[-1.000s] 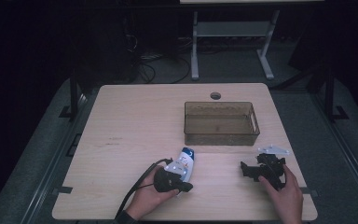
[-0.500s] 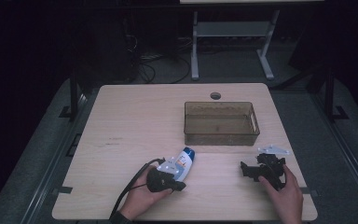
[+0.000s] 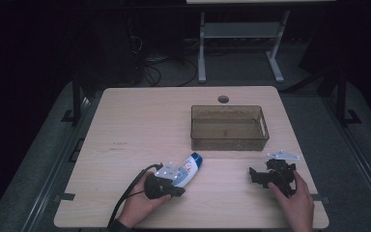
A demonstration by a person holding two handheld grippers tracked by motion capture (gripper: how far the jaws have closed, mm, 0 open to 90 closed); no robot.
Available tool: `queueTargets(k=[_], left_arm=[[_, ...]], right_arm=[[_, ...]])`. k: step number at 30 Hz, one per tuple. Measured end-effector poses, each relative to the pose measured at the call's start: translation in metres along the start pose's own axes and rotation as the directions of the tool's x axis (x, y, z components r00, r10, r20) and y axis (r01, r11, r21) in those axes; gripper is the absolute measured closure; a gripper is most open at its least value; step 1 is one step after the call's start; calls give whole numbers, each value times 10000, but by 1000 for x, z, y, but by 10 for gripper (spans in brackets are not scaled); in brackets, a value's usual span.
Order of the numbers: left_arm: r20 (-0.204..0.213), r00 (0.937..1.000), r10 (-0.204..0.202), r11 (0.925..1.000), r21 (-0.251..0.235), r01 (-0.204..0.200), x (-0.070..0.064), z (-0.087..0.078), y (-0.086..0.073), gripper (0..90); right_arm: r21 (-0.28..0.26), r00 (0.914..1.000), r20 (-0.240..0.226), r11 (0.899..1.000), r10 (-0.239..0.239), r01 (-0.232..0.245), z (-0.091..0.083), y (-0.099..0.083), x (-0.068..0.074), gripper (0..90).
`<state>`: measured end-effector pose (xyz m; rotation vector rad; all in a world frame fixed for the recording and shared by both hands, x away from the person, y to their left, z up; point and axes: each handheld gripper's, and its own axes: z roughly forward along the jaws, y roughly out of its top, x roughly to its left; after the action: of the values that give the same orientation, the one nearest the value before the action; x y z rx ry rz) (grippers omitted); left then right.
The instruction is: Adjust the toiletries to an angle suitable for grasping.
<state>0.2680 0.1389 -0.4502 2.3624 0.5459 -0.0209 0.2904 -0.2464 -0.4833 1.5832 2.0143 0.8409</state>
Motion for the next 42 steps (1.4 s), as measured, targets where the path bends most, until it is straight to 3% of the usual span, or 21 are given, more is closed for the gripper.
queueTargets(k=[27,34,42], left_arm=[[-766,9939,-789,9966,-291,769,16,-25,-22,900],[-848,9929,-829,9962,-344,803,19,-31,-25,900],[-790,9935,-814,9950,-647,764,16,-36,-22,806]], right_arm=[[-5,10000,-2,10000,17,-17,0,0,0,0],[-5,10000,-1,10000,18,-18,0,0,0,0],[-7,10000,-3,10000,19,-19,0,0,0,0]])
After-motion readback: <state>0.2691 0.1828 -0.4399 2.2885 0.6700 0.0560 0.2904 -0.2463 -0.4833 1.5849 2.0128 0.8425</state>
